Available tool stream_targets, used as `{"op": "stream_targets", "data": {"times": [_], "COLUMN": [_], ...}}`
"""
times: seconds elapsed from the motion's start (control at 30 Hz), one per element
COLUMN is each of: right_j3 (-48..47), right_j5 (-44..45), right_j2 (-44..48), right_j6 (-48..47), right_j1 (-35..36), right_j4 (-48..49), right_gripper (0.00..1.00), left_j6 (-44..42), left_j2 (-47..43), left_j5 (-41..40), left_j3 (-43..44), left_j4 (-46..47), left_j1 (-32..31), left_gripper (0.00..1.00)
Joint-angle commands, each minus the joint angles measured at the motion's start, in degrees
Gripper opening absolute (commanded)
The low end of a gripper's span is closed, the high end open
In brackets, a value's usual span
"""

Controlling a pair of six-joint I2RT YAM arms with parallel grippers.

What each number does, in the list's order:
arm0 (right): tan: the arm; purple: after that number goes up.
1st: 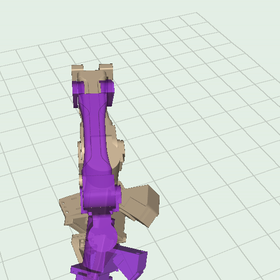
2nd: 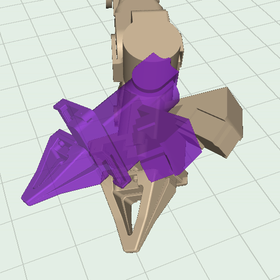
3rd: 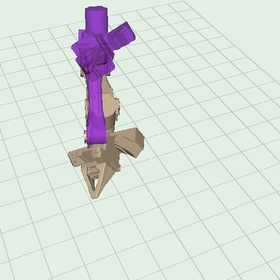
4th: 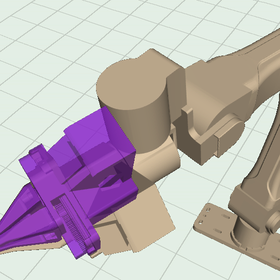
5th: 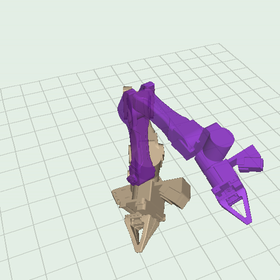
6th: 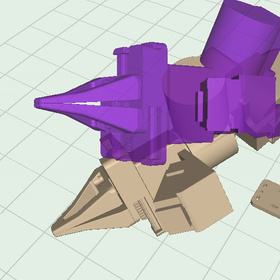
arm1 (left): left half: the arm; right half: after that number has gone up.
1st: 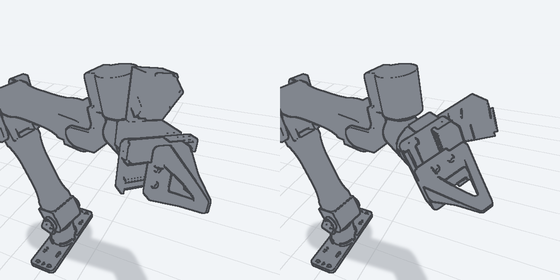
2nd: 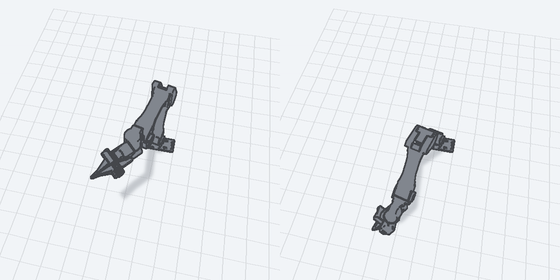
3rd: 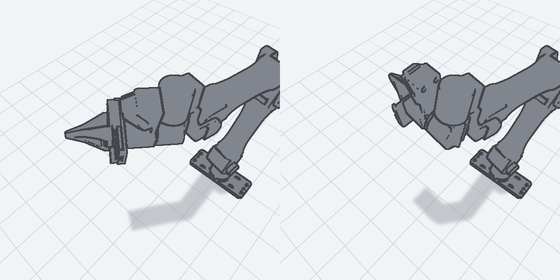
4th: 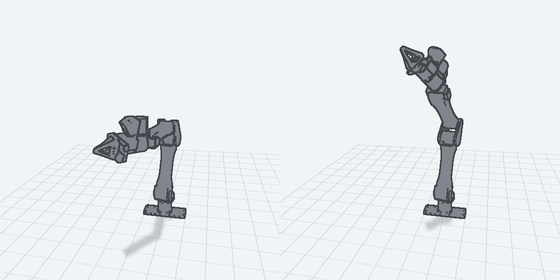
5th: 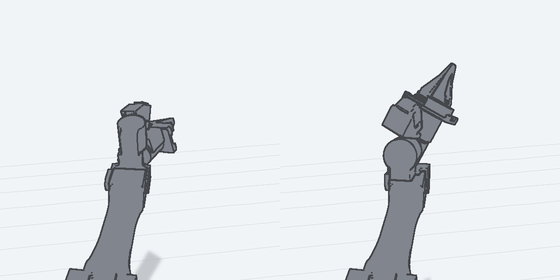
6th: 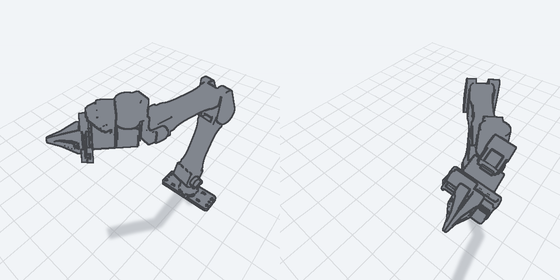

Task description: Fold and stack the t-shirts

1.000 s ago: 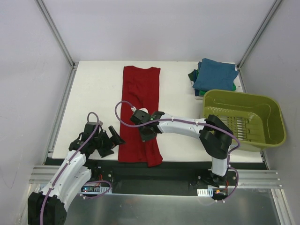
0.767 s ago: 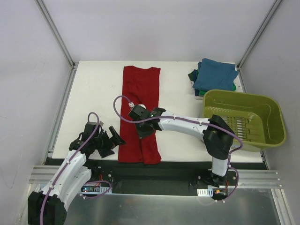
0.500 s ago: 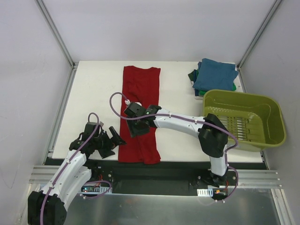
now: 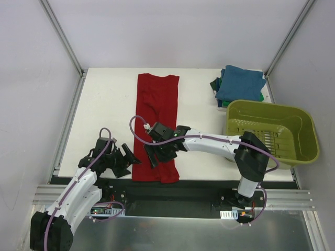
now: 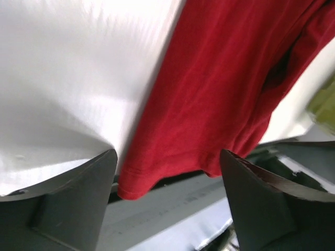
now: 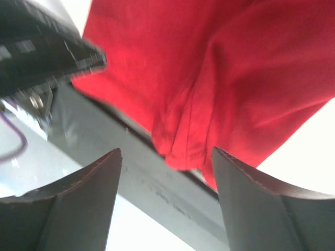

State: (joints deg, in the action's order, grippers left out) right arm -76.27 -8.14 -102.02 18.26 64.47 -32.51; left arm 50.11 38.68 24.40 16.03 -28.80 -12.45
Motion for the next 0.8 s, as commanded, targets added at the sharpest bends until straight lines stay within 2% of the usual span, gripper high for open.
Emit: {"op": "stream_targets", "data": {"times": [0.0,0.13,0.33,0.37,0.4,0.5,0.6,0.77], "right_j3": [4.72,7.45,10.7,11.14,11.75,11.93,11.41,10.09], "right_j5": [-6.1,-7.5,-7.86,-7.77,-7.51,-6.54,-6.71,-10.22], "right_j2": [2.52,2.96,3.23,3.32,3.23,2.7,1.91,2.35], "right_j6": [-1.12,-0.51,0.19,0.28,0.37,0.72,1.16,1.08], "right_j1": [1.54,2.24,2.77,2.77,2.86,2.86,2.86,3.47], "right_j4": [3.07,4.12,4.48,4.48,4.48,4.56,5.79,9.3], "right_gripper": [0.7,0.64,0.56,0.55,0.55,0.53,0.48,0.26], "left_j6": [0.87,1.4,0.7,0.69,0.69,1.31,1.84,2.63], "left_j2": [1.4,2.72,5.97,6.06,6.06,5.19,3.78,1.93], "left_j5": [0.03,-4.87,-6.38,-6.47,-6.47,-6.82,-7.52,-7.79], "left_j3": [-3.02,-4.08,-3.64,-3.55,-3.55,-3.64,-3.64,-3.99], "left_j4": [-2.32,-2.23,-1.53,-1.61,-1.7,-2.05,-2.84,-3.99], "left_j1": [-1.87,-3.2,-4.34,-4.43,-4.51,-4.6,-4.69,-4.69], "left_gripper": [0.74,0.62,0.46,0.4,0.27,0.0,0.0,0.0]}}
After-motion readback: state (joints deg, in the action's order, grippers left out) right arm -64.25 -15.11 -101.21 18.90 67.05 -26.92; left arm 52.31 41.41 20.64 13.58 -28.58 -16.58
